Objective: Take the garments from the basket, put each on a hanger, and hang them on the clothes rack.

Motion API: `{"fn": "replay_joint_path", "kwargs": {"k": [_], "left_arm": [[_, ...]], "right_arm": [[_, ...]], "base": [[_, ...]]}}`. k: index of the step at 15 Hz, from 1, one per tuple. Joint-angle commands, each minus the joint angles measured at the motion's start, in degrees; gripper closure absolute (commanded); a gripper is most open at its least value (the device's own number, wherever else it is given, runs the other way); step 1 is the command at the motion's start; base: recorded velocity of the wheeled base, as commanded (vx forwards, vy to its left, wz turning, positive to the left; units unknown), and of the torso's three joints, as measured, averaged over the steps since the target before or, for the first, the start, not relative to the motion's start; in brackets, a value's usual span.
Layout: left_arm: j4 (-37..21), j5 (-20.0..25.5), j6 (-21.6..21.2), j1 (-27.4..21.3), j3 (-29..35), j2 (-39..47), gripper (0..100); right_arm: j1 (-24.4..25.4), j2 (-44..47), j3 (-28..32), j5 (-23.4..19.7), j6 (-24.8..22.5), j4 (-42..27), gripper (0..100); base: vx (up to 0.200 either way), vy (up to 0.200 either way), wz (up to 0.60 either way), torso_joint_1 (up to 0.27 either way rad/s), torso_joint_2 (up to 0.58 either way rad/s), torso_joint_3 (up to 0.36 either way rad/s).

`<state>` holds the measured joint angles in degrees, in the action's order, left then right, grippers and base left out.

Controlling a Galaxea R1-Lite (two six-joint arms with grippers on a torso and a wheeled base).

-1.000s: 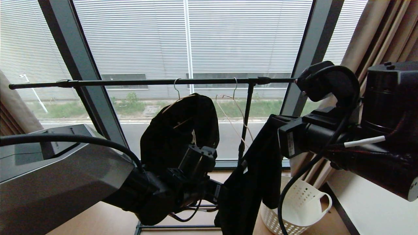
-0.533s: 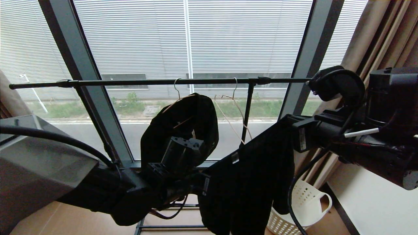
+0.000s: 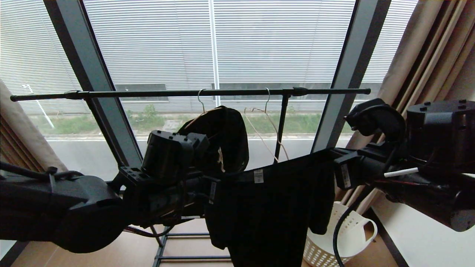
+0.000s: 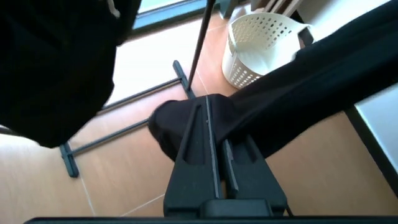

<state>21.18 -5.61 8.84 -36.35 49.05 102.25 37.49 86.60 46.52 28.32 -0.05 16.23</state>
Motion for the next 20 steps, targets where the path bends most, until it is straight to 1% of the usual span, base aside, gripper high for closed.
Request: {"fn": "replay_joint_path", "kwargs": {"k": [1,3,5,8,11,12,13,14,16,17,18,20], "left_arm": [[-2.0,0.2,-0.3,0.0,2.0,-4.1,100],[-6.5,0.3,-0.7,-0.1,3.6,-4.8,100],[-7.0,0.3,-0.8,-0.5,3.6,-4.7,100],[-7.0,0.3,-0.8,-1.0,3.9,-4.7,100],[-7.6,0.3,-2.8,-0.6,6.6,-4.5,100],[-7.6,0.3,-3.7,-0.4,8.7,-4.1,100],[-7.6,0.4,-4.6,-0.1,10.4,-3.0,100],[-7.6,0.4,-5.0,0.0,11.1,-2.6,100],[-8.3,1.1,-6.1,-0.5,16.2,0.1,100],[-10.7,1.1,-6.4,-0.5,19.0,0.8,100],[-14.3,1.3,-6.4,-0.6,22.6,1.4,100],[-17.8,1.5,-6.4,-1.4,27.5,2.6,100]], "right_arm": [[0.9,1.4,-0.6,1.0,-0.1,-0.3,100],[2.8,2.6,0.0,3.3,-0.8,-0.6,100],[4.0,3.8,0.0,3.9,-2.3,-0.1,100],[4.2,3.4,-0.3,3.9,-2.3,-0.1,100],[4.4,1.3,-2.5,3.9,-2.5,-0.9,100],[6.2,-1.3,-4.9,3.9,-2.5,-1.8,100],[8.0,-2.9,-6.2,3.8,-2.5,-2.7,100],[8.7,-3.5,-6.6,3.8,-2.3,-3.0,100],[14.0,-5.0,-8.5,2.0,-1.7,-3.0,100],[15.4,-4.5,-8.7,1.7,-1.4,-3.0,100],[17.9,-3.8,-8.8,1.7,-1.4,-3.0,100],[21.3,-2.7,-8.5,1.7,-1.4,-3.0,100]], "base": [[0.000,0.000,0.00,0.000,0.00,0.000],[0.000,0.000,0.00,0.000,0.00,0.000],[0.000,0.000,0.00,0.000,0.00,0.000],[0.000,0.000,0.00,0.000,0.00,0.000],[0.000,0.000,0.00,0.000,0.00,0.000],[0.000,0.000,0.00,0.000,0.00,0.000],[0.000,0.000,0.00,0.000,0.00,0.000],[0.000,0.000,0.00,0.000,0.00,0.000],[0.000,0.000,0.00,0.000,0.00,0.000],[0.000,0.000,0.00,0.000,0.00,0.000],[0.000,0.000,0.00,0.000,0.00,0.000],[0.000,0.000,0.00,0.000,0.00,0.000]]}}
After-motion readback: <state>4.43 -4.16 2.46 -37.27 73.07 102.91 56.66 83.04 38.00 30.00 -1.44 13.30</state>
